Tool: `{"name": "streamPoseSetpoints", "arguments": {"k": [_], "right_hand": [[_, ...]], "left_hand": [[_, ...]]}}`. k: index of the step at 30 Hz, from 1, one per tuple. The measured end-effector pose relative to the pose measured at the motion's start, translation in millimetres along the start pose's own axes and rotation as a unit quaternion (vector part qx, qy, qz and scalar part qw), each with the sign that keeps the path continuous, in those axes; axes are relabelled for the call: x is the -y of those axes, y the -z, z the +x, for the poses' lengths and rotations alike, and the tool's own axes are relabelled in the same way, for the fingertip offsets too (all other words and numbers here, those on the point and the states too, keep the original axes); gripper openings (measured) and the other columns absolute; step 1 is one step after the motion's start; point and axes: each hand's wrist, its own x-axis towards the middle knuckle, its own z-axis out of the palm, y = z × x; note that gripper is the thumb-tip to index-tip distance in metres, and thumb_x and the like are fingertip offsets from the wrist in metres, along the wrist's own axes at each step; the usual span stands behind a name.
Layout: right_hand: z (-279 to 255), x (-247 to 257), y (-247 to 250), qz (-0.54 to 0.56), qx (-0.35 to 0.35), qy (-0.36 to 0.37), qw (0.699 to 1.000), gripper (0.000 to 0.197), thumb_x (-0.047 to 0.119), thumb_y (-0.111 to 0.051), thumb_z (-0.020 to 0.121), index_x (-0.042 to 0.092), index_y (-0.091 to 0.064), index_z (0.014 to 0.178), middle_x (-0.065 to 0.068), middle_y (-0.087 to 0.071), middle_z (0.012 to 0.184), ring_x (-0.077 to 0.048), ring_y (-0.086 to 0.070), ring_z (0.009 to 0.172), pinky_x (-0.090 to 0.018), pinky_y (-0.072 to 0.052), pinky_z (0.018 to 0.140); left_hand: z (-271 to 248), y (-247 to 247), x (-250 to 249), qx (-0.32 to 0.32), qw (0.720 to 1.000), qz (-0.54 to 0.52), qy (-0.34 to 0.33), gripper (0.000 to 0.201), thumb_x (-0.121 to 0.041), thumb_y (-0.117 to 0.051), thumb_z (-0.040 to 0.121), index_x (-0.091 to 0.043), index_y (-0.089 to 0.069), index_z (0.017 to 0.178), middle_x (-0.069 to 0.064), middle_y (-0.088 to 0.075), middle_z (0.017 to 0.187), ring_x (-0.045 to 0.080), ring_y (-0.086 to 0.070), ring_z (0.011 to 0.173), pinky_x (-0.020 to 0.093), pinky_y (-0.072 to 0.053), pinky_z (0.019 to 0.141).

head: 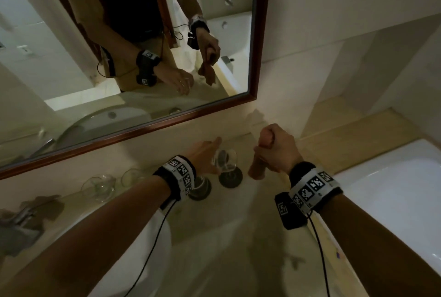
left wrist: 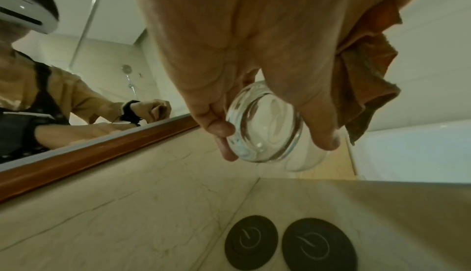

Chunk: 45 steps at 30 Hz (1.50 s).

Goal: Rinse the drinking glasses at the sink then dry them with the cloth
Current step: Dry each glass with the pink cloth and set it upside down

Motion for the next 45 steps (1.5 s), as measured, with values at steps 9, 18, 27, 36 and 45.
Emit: {"name": "streamPoseSetpoints", "arguments": {"k": [9,18,27,36,45], "right_hand": [[35,-41,-2,-0.025,0.017,0.012,0.999,0.043,0.013,-0.073,0.08,0.009,-0.051,0.116,-0.004,-0.055,0.101,-0.021,-0.053,0.09,-0.029,-0.04,0.075],[55,-61,-8,-0.031,0.026,0.016,0.999,0.04,0.014,-0.073,0.079,0.01,-0.052,0.113,-0.005,-0.059,0.099,-0.023,-0.056,0.089,-0.028,-0.04,0.074],[68,-68,-14,-0.032,0.023,0.013,0.999,0.042,0.014,-0.074,0.078,0.01,-0.052,0.114,-0.005,-0.059,0.1,-0.022,-0.057,0.091,-0.027,-0.041,0.075],[68,-62,-23,-0.039,0.042,0.004,0.998,0.047,0.018,-0.075,0.078,0.012,-0.05,0.117,-0.007,-0.06,0.106,-0.023,-0.057,0.092,-0.028,-0.041,0.074],[55,-31,-34,-0.071,0.055,-0.001,0.996,0.056,0.025,-0.076,0.079,0.015,-0.046,0.125,-0.006,-0.056,0.111,-0.02,-0.05,0.091,-0.027,-0.04,0.077]], "left_hand": [[51,-28,-23,0.086,0.972,0.217,-0.031,0.077,-0.043,-0.076,0.074,-0.025,-0.038,0.138,0.01,-0.048,0.13,0.031,-0.051,0.112,0.041,-0.044,0.093],[75,-56,-30,0.131,0.961,0.239,-0.037,0.07,-0.032,-0.076,0.076,-0.017,-0.042,0.135,0.015,-0.044,0.127,0.035,-0.045,0.115,0.043,-0.045,0.086],[85,-72,-22,0.137,0.967,0.212,-0.046,0.061,-0.022,-0.077,0.075,-0.013,-0.046,0.128,0.016,-0.041,0.126,0.036,-0.042,0.115,0.044,-0.043,0.085],[78,-81,-12,0.102,0.986,0.128,-0.018,0.069,-0.028,-0.076,0.077,-0.012,-0.04,0.134,0.015,-0.041,0.131,0.036,-0.043,0.119,0.045,-0.045,0.091],[54,-71,-1,0.032,0.999,0.013,0.025,0.072,-0.034,-0.076,0.074,-0.012,-0.04,0.132,0.013,-0.043,0.13,0.033,-0.043,0.119,0.045,-0.045,0.094]]}}
